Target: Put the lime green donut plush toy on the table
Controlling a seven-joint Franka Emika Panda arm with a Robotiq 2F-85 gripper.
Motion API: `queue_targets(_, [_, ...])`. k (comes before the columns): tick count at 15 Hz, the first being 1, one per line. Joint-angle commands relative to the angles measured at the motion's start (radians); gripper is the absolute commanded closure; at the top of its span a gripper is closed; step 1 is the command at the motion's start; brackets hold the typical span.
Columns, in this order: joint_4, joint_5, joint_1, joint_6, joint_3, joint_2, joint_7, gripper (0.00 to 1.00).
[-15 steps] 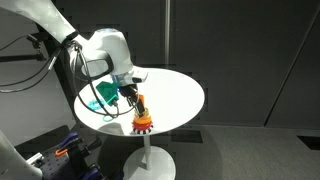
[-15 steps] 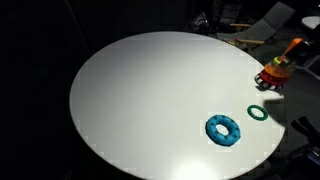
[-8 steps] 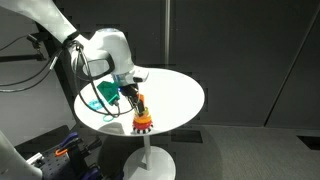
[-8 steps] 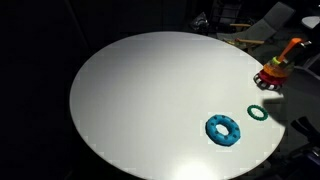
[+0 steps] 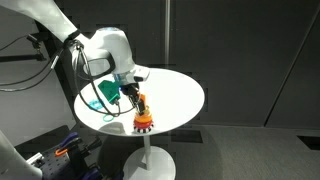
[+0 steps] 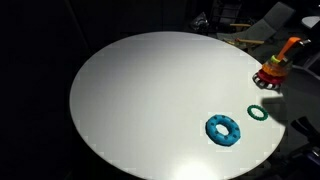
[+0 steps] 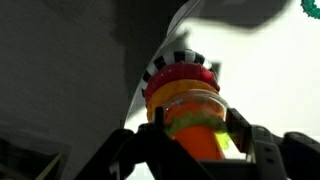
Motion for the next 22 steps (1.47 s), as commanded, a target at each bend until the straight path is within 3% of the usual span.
queue_targets(1, [0.019,0.022,-0.004,-0.030,0.000,-0.026,0.004,0.62])
queue_targets(14, [0.055,0.102,0.014,-0.249,-0.029,-0.225,-0.029,0.62])
queue_targets(22, [0.085,0.139,0.065,-0.358,-0.023,-0.307,-0.031,0.62])
